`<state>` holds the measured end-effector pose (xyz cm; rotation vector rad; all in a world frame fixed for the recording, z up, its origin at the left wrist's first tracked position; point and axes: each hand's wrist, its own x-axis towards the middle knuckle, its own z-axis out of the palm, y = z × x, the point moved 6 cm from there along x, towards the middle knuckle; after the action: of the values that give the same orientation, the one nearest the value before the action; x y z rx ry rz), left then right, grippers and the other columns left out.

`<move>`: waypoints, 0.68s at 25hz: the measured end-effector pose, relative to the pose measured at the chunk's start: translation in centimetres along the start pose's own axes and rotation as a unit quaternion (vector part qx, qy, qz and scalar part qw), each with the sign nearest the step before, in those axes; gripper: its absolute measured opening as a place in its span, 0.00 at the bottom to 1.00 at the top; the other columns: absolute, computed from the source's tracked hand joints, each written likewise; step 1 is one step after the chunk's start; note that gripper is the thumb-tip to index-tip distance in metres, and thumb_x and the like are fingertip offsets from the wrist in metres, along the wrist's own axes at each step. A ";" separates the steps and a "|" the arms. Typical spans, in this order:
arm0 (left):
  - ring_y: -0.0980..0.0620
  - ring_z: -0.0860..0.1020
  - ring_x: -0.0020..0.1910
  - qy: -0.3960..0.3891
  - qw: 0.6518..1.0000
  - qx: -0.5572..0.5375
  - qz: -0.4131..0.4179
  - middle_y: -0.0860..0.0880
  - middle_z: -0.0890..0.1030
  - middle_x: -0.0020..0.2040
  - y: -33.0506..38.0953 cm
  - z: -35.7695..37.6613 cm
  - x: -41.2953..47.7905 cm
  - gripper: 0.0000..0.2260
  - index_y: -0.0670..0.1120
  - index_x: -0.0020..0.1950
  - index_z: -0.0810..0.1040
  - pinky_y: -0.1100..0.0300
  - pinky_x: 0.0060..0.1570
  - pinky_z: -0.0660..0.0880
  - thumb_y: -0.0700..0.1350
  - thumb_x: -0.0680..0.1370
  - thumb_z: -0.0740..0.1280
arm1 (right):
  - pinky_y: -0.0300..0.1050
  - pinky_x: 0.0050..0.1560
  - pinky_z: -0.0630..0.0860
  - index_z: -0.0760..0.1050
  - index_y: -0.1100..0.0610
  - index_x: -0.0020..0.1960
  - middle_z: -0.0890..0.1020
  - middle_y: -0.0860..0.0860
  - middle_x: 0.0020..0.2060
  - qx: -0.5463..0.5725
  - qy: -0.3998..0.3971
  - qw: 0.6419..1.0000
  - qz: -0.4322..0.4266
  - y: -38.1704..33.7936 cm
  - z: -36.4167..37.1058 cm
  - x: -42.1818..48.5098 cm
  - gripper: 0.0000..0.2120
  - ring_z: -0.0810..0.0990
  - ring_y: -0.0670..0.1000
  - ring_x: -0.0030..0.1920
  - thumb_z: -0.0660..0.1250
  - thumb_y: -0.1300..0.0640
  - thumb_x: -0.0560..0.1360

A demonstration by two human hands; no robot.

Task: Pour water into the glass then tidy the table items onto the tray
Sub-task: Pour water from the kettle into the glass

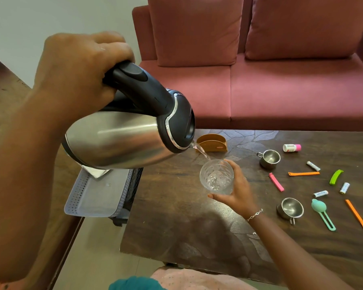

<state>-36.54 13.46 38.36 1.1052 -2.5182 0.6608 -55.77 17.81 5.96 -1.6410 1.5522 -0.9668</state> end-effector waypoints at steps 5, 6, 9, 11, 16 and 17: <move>0.32 0.77 0.37 -0.008 1.000 0.004 0.008 0.35 0.81 0.45 0.2 0.3 0.0 0.19 0.35 0.47 0.78 0.46 0.36 0.74 0.47 0.73 0.54 | 0.39 0.58 0.66 0.59 0.57 0.68 0.71 0.55 0.64 0.002 0.005 1.000 0.001 -0.1 0.1 -0.1 0.47 0.70 0.48 0.60 0.80 0.52 0.57; 0.32 0.77 0.37 -0.009 1.000 0.004 0.009 0.35 0.81 0.45 0.2 0.3 0.0 0.19 0.35 0.47 0.78 0.46 0.36 0.74 0.47 0.73 0.54 | 0.39 0.58 0.67 0.59 0.57 0.68 0.71 0.55 0.64 0.004 0.004 1.000 0.002 -0.2 0.1 -0.1 0.47 0.69 0.48 0.60 0.80 0.53 0.57; 0.32 0.77 0.37 -0.010 1.000 0.001 0.011 0.34 0.81 0.45 0.1 0.4 0.0 0.20 0.34 0.48 0.78 0.44 0.37 0.75 0.47 0.74 0.54 | 0.40 0.58 0.67 0.59 0.57 0.68 0.71 0.55 0.65 0.007 0.002 1.000 0.004 -0.2 0.1 0.0 0.47 0.70 0.49 0.60 0.80 0.53 0.57; 0.32 0.77 0.37 -0.007 1.000 0.001 0.012 0.34 0.81 0.45 0.0 0.4 0.0 0.19 0.34 0.47 0.78 0.43 0.37 0.76 0.46 0.74 0.54 | 0.39 0.57 0.67 0.59 0.57 0.68 0.71 0.55 0.64 0.007 0.005 1.000 0.002 -0.2 0.0 0.1 0.47 0.69 0.47 0.59 0.80 0.52 0.57; 0.31 0.77 0.40 -0.015 1.000 -0.005 0.011 0.34 0.80 0.46 -0.3 0.6 0.3 0.20 0.34 0.48 0.77 0.39 0.39 0.75 0.47 0.74 0.54 | 0.38 0.57 0.66 0.59 0.57 0.68 0.71 0.54 0.64 0.007 0.007 1.000 0.003 -0.1 0.1 0.3 0.47 0.68 0.46 0.59 0.80 0.52 0.57; 0.30 0.77 0.40 -0.018 1.000 -0.005 0.012 0.33 0.80 0.46 -0.3 0.6 0.3 0.20 0.33 0.49 0.77 0.38 0.39 0.75 0.48 0.74 0.53 | 0.38 0.57 0.67 0.60 0.57 0.68 0.71 0.55 0.64 0.007 0.007 1.000 0.002 -0.1 0.1 0.3 0.47 0.69 0.46 0.59 0.80 0.52 0.57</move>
<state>-36.58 12.73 38.10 1.0945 -2.5670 0.6382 -55.63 17.49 6.00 -1.6248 1.5536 -0.9868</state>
